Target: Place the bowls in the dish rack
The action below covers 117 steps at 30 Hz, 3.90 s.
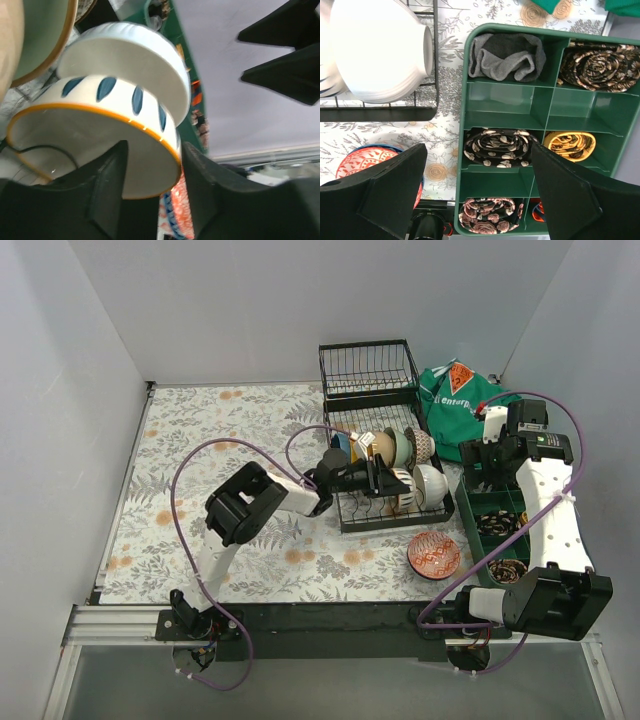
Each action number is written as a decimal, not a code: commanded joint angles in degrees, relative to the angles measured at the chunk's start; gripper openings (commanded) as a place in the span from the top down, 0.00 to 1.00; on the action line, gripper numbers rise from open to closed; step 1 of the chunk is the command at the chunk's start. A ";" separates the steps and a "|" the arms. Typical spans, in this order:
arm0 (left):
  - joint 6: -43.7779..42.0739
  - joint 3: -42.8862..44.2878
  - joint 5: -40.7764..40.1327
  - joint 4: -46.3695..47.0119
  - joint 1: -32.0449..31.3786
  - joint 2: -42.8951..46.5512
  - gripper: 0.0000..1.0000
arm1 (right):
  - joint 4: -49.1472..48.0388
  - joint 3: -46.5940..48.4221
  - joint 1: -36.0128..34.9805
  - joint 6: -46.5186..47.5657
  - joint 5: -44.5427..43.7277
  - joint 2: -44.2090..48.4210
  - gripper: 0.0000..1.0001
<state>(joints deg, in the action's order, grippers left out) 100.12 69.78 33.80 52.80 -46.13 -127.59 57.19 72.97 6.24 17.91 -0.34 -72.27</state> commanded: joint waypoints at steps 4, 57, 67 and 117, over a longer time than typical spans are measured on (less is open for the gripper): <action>-20.29 0.89 -2.07 -25.71 0.69 15.25 0.45 | -1.64 1.04 -0.18 -0.77 3.50 0.73 0.06; -121.73 44.65 13.22 -104.30 -21.02 -1.26 0.57 | -4.54 14.48 4.75 -10.27 9.74 4.95 0.05; -120.51 46.32 12.69 -105.62 -21.37 -2.14 0.76 | -4.63 13.34 4.92 -10.53 10.09 5.21 0.05; -97.81 34.31 19.12 -103.67 -0.99 28.52 1.00 | -4.80 8.95 5.36 -10.00 9.22 6.88 0.05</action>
<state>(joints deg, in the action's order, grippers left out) 5.21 108.09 54.08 -46.68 -50.89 -111.42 53.78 83.13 11.25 7.55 9.15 -66.72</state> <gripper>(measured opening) 0.074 0.951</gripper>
